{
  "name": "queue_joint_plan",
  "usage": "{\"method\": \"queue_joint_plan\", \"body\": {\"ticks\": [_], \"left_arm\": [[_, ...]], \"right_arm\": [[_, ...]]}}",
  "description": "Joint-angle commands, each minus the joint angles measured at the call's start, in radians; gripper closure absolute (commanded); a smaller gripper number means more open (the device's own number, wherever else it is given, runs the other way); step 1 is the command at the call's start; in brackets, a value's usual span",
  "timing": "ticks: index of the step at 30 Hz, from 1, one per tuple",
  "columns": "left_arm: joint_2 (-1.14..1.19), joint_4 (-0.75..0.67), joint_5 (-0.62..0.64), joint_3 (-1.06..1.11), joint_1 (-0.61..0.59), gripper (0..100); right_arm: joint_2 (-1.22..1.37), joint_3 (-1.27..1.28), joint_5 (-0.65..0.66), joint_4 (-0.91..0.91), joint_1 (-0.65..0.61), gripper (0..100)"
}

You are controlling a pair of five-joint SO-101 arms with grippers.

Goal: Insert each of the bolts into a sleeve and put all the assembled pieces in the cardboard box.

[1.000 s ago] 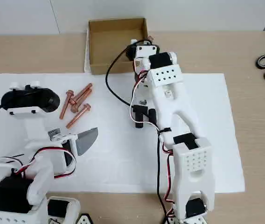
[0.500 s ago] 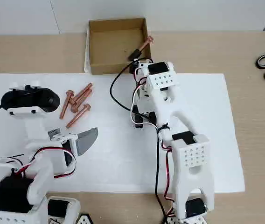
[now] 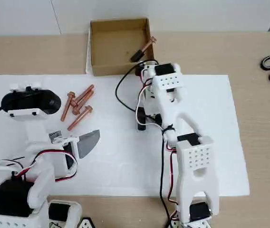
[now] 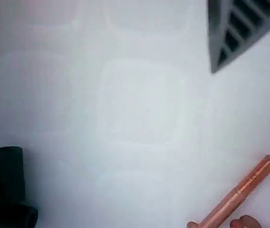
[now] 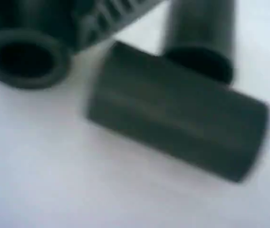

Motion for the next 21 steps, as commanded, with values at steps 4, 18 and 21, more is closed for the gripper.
{"method": "queue_joint_plan", "body": {"ticks": [4,18,21], "left_arm": [[0.002,0.002,-0.003,-0.042,0.003,67],[0.374,0.103,-0.034,-0.378,-0.003,67],[0.525,0.094,-0.069,-0.456,-0.003,67]], "right_arm": [[-0.03,-0.002,0.018,0.03,0.074,99.5],[-0.38,0.092,0.118,0.044,0.147,99.5],[-0.387,0.149,0.118,0.042,0.147,99.5]]}}
